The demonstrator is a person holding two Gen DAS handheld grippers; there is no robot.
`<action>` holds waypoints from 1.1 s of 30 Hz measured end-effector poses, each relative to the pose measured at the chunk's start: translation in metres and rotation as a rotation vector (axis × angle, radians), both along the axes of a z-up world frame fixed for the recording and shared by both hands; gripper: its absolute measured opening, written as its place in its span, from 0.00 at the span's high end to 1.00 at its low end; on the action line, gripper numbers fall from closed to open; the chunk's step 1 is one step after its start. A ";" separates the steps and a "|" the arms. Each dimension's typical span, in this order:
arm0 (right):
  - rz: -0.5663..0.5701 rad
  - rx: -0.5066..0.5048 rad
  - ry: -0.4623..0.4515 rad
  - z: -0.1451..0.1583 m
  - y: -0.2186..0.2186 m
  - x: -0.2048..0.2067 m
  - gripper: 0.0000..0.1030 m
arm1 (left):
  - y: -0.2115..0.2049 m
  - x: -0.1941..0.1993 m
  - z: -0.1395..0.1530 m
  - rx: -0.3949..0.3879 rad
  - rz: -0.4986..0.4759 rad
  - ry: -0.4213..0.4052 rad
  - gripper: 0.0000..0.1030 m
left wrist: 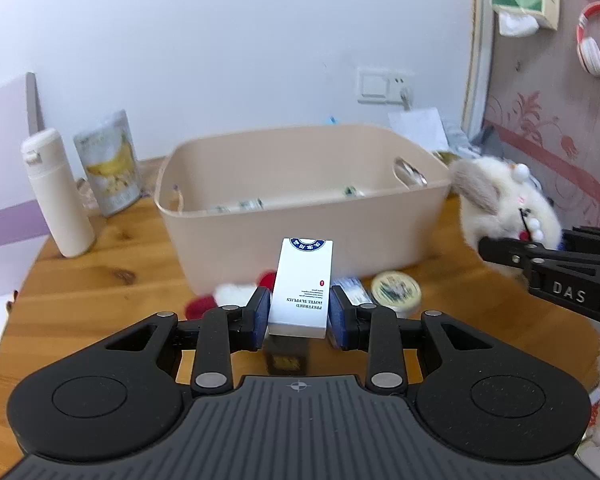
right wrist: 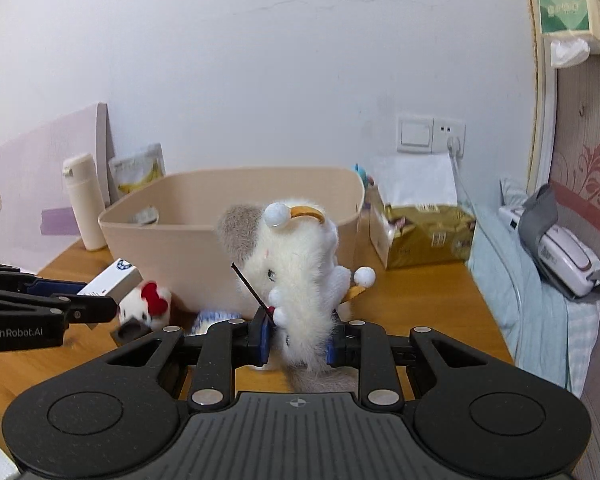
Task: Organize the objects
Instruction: 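Carry both held items over the bin and open both tools to drop them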
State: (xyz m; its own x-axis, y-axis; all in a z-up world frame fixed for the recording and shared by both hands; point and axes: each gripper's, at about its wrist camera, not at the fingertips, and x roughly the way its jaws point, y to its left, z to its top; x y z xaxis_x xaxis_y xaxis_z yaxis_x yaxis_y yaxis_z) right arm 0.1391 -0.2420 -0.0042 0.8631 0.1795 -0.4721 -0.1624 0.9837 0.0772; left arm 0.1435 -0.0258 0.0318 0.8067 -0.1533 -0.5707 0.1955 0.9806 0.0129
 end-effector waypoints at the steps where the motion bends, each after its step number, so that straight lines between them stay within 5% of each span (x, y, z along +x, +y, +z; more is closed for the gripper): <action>1: -0.003 0.003 -0.008 0.003 0.000 0.001 0.77 | 0.003 0.002 0.004 -0.007 0.000 -0.007 0.68; 20: -0.030 -0.003 -0.143 0.057 0.008 0.056 0.77 | 0.010 0.062 0.054 0.003 0.015 -0.147 0.68; 33: -0.026 -0.076 -0.148 0.067 0.029 0.116 0.76 | 0.003 0.143 0.043 0.015 0.037 -0.089 0.68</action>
State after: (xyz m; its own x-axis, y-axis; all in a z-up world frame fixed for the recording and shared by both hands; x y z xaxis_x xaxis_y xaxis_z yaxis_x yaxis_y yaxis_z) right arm 0.2549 -0.2126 0.0626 0.9281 0.1250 -0.3506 -0.1411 0.9898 -0.0208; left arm 0.2863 -0.0232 0.0745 0.8591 -0.1146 -0.4988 0.1566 0.9867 0.0431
